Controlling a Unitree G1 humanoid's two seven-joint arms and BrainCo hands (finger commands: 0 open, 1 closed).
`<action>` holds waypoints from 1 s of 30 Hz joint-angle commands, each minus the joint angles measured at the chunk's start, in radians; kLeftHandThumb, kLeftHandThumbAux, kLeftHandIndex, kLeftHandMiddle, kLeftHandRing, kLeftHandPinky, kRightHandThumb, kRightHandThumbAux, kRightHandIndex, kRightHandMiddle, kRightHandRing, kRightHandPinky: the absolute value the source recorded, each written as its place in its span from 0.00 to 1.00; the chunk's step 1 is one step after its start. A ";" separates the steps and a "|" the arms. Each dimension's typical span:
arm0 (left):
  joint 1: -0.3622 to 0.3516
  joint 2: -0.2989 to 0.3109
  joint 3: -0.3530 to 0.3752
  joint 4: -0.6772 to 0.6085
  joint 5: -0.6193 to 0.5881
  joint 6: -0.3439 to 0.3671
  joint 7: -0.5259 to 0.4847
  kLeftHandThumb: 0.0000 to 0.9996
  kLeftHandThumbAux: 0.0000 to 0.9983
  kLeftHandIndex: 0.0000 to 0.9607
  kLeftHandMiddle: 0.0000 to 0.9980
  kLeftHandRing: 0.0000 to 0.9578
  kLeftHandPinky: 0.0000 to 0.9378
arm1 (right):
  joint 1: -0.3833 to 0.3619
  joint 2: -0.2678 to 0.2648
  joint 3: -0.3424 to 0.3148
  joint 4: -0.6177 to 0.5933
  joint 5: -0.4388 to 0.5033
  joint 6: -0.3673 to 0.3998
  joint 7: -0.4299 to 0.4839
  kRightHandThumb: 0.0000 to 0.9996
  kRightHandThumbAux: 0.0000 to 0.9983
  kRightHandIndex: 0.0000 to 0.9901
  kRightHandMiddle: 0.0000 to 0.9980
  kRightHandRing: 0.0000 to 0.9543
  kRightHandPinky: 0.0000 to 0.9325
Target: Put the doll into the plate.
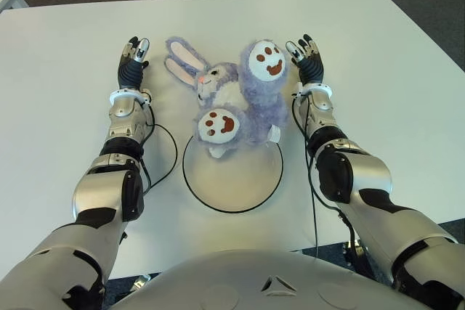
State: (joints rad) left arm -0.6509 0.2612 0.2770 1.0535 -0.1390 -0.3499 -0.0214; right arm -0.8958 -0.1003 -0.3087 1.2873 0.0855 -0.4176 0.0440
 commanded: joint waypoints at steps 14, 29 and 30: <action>0.053 -0.028 0.003 0.009 -0.009 0.021 -0.004 0.00 0.37 0.00 0.04 0.01 0.00 | 0.017 0.003 -0.016 0.014 0.019 0.109 0.061 0.00 0.54 0.00 0.00 0.00 0.00; 0.073 -0.037 0.029 0.016 -0.021 -0.031 0.001 0.00 0.38 0.00 0.07 0.04 0.00 | 0.034 0.020 -0.032 0.010 0.022 0.092 0.051 0.00 0.57 0.00 0.01 0.00 0.00; 0.074 -0.036 0.030 0.017 -0.020 -0.037 0.003 0.00 0.38 0.00 0.07 0.04 0.00 | 0.035 0.021 -0.031 0.009 0.022 0.089 0.051 0.00 0.57 0.00 0.01 0.00 0.00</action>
State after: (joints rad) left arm -0.6321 0.2447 0.3005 1.0392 -0.1502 -0.3971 -0.0214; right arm -0.9050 -0.0995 -0.3340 1.2771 0.0874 -0.3492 0.1020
